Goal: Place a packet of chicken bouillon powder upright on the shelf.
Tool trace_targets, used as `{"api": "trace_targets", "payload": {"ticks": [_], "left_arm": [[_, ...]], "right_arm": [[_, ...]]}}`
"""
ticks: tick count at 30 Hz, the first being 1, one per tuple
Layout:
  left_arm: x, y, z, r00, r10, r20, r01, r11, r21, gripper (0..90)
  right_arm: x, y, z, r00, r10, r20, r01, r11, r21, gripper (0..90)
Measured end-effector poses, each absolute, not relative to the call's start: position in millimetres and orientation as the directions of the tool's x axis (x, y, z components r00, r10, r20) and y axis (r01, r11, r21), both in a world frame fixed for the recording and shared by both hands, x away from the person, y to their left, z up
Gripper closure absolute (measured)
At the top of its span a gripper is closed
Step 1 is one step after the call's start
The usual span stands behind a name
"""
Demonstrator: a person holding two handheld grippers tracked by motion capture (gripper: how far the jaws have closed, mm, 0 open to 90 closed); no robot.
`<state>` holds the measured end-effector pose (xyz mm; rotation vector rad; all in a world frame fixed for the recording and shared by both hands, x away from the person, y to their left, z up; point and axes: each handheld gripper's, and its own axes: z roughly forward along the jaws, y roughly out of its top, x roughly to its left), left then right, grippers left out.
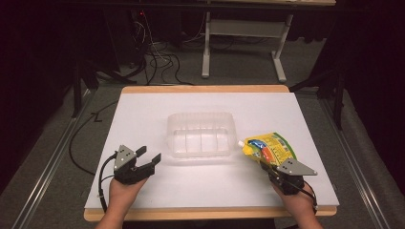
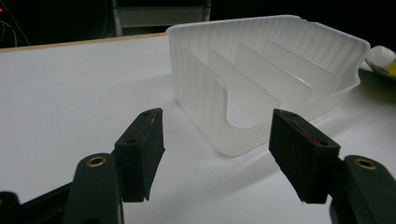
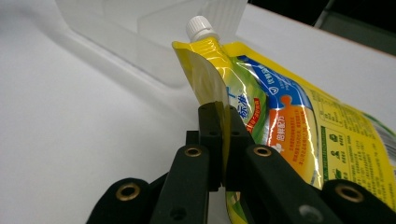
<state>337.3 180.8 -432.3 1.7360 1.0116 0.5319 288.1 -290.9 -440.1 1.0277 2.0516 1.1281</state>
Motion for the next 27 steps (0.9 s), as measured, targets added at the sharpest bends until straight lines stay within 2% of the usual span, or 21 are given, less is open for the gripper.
{"api": "trace_targets", "payload": {"ticks": [10, 13, 22, 27], "left_arm": [[338.5, 177.6, -433.8, 0.560, 0.823, -0.102, 0.380, -0.146, 0.913, 36.4], [338.8, 176.9, -434.3, 0.558, 0.824, -0.100, 0.384, -0.149, 0.911, 36.4], [340.5, 170.1, -437.4, 0.561, 0.822, -0.098, 0.393, -0.160, 0.906, 36.2], [347.9, 161.9, -440.4, 0.551, 0.828, -0.105, 0.399, -0.150, 0.905, 36.3]], "right_arm": [[284.5, -317.8, -411.2, -0.427, 0.901, -0.081, 0.239, 0.199, 0.950, 90.0], [283.8, -323.1, -404.5, -0.397, 0.914, -0.087, 0.216, 0.185, 0.959, 90.0], [278.5, -353.0, -387.0, -0.279, 0.960, -0.005, 0.139, 0.046, 0.989, 90.0], [270.6, -360.8, -382.6, -0.263, 0.964, 0.030, 0.098, -0.004, 0.995, 90.0]]}}
